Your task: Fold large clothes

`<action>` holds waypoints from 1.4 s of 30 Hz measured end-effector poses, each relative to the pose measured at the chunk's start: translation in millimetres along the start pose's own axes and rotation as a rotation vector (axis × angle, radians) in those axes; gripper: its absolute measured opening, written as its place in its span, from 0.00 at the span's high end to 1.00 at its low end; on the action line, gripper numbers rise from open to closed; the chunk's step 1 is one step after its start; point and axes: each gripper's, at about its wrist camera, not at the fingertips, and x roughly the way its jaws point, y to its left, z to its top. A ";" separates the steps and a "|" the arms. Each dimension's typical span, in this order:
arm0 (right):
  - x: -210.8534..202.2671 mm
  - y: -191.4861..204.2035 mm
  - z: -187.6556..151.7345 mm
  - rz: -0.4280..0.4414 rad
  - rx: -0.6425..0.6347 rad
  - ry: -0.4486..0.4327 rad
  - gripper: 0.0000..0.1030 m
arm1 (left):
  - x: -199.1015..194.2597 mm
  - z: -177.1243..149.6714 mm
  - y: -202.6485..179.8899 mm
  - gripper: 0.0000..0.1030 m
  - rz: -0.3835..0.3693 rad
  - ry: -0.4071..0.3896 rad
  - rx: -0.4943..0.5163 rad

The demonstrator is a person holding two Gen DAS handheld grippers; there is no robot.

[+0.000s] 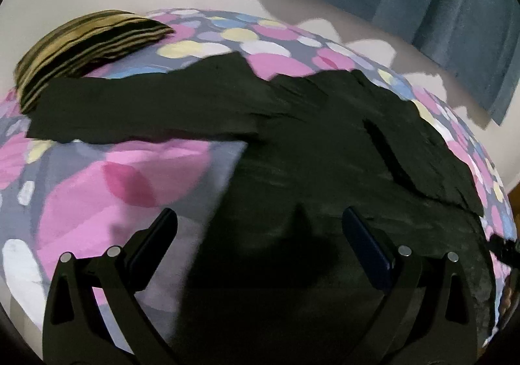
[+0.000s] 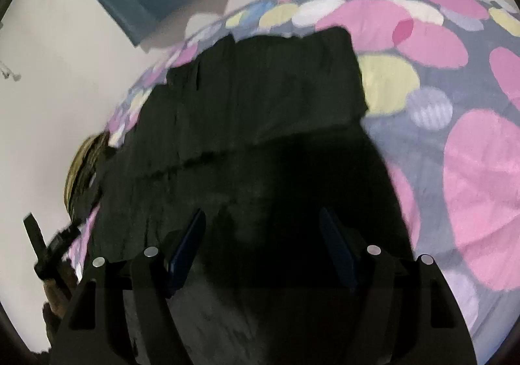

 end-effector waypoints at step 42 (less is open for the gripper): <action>14.6 3.3 -23.8 0.021 -0.046 -0.088 0.15 | 69.1 72.5 326.1 0.88 -0.153 -0.093 -0.653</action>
